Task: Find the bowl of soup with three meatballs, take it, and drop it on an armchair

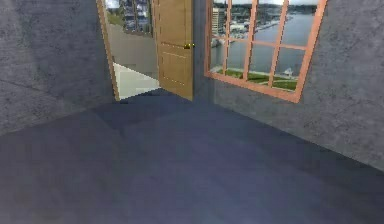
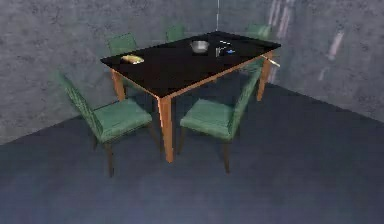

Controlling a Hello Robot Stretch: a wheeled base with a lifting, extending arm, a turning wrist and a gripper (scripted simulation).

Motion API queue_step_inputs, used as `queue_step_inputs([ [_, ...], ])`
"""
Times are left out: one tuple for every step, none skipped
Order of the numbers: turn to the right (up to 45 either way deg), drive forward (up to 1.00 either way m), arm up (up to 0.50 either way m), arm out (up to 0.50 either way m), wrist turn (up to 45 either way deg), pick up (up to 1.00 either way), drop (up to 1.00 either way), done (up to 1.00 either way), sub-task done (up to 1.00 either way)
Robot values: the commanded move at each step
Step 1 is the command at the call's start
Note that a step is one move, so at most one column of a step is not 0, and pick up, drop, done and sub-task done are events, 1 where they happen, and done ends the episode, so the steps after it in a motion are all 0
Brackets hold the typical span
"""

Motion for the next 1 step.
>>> queue_step_inputs([
  [-15.0,0.0,0.0,0.0,0.0,0.0,0.0,0.0,0.0],
])
